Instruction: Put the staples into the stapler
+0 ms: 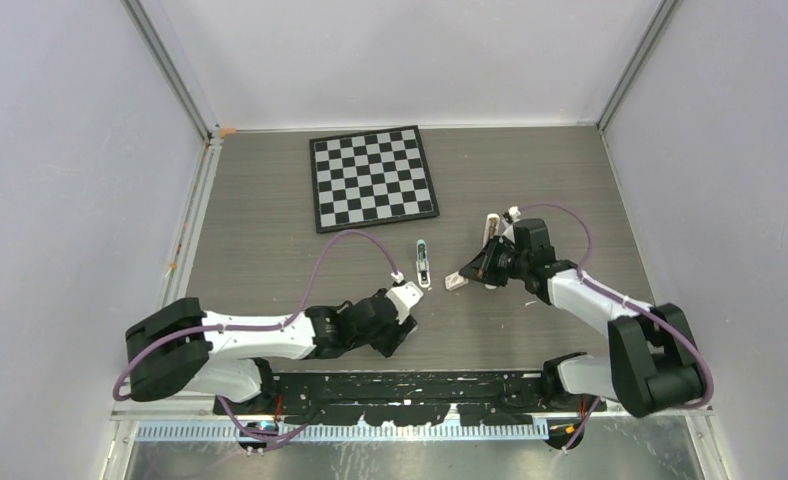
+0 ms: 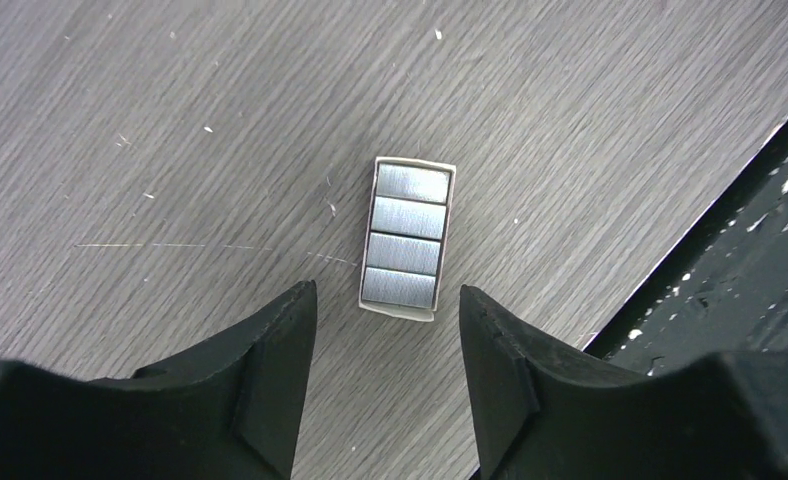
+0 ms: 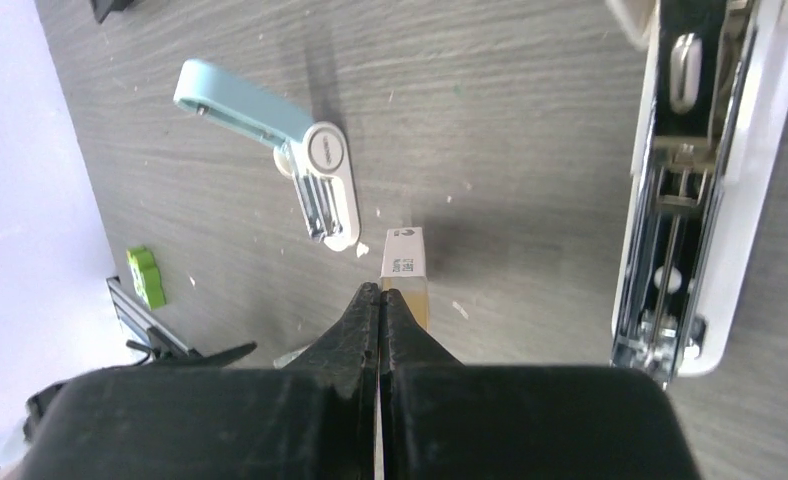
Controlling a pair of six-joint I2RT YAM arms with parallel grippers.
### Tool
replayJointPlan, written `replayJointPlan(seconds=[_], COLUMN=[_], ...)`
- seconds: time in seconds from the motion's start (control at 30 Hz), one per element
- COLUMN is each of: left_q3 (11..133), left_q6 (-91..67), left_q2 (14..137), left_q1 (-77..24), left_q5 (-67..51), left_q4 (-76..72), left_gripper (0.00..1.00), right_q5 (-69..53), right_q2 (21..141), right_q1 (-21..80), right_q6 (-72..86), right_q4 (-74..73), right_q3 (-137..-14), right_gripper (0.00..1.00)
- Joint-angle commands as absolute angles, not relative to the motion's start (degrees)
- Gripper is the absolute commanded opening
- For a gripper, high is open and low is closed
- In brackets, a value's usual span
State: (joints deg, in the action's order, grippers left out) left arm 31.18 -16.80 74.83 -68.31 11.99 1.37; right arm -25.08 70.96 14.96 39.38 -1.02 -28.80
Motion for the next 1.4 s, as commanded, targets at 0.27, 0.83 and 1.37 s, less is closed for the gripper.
replayJointPlan(seconds=[0.27, 0.83, 1.37], left_q3=[32.88, 53.76, 49.48], left_q6=[-22.85, -25.87, -17.48], left_q2=[59.34, 60.36, 55.22], left_q1=[-53.38, -27.87, -24.40], left_q5=[10.29, -5.46, -10.03], left_q4=[7.11, 37.22, 42.39], left_gripper=[0.64, 1.00, 1.00], right_q5=[-20.57, -12.65, 4.08], right_q2=[81.78, 70.99, 63.38], right_q1=[13.90, 17.19, 48.16], right_q6=[36.87, 32.35, 38.78], right_q4=[2.27, -20.50, -19.83], right_q3=[-37.09, -45.25, -40.03], right_gripper=[0.13, 0.34, 0.41])
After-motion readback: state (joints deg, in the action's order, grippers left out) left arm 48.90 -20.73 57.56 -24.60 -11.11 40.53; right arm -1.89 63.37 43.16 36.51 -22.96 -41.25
